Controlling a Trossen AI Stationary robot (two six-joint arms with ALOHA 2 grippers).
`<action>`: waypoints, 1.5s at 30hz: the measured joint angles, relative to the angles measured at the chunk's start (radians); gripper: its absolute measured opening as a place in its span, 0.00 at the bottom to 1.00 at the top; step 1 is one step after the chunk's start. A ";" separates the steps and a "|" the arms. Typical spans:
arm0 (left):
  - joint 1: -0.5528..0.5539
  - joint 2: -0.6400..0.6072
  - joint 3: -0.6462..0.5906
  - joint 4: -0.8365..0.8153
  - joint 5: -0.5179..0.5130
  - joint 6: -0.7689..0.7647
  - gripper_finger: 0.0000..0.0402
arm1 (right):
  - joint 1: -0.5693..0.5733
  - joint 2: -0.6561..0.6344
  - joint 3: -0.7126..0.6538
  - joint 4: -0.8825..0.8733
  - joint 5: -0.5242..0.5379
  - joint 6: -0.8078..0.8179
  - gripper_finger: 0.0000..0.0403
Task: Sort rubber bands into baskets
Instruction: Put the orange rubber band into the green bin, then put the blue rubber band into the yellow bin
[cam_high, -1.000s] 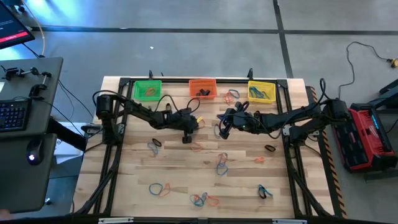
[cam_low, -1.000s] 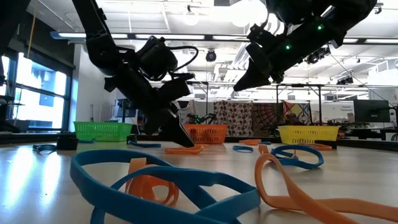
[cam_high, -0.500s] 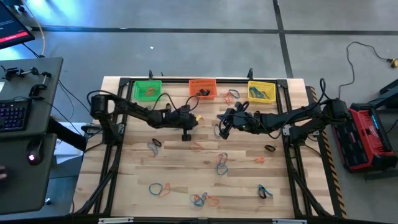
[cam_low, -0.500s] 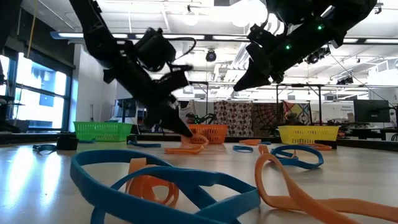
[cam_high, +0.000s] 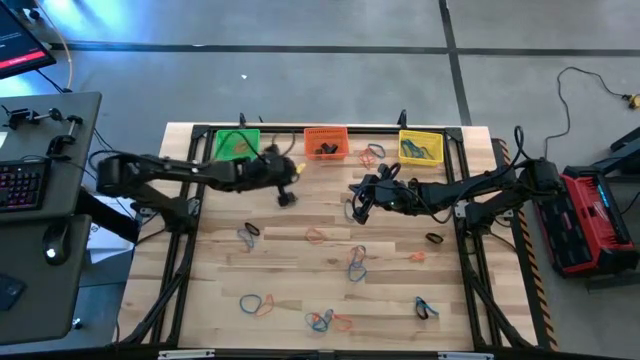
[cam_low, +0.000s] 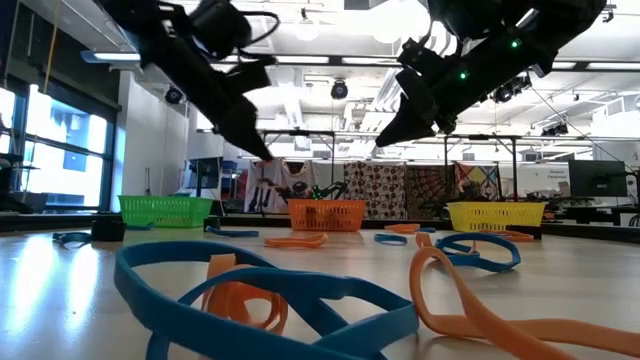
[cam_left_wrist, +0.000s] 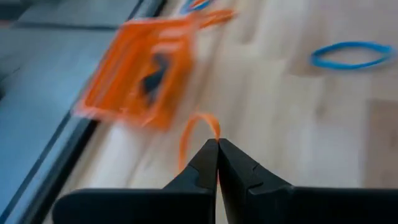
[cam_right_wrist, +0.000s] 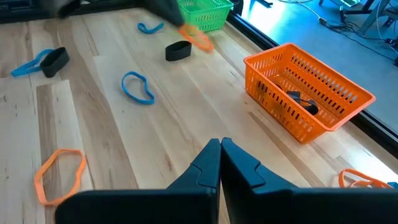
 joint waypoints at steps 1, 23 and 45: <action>0.013 -0.024 0.000 -0.037 -0.028 -0.017 0.00 | 0.000 0.000 0.000 0.000 -0.001 0.000 0.00; 0.514 -0.082 0.000 -0.414 -0.148 -0.164 0.00 | 0.000 0.000 0.000 0.001 -0.005 0.003 0.00; 0.571 0.016 0.000 -0.378 -0.108 -0.073 0.20 | 0.000 0.000 0.000 0.001 -0.004 0.000 0.00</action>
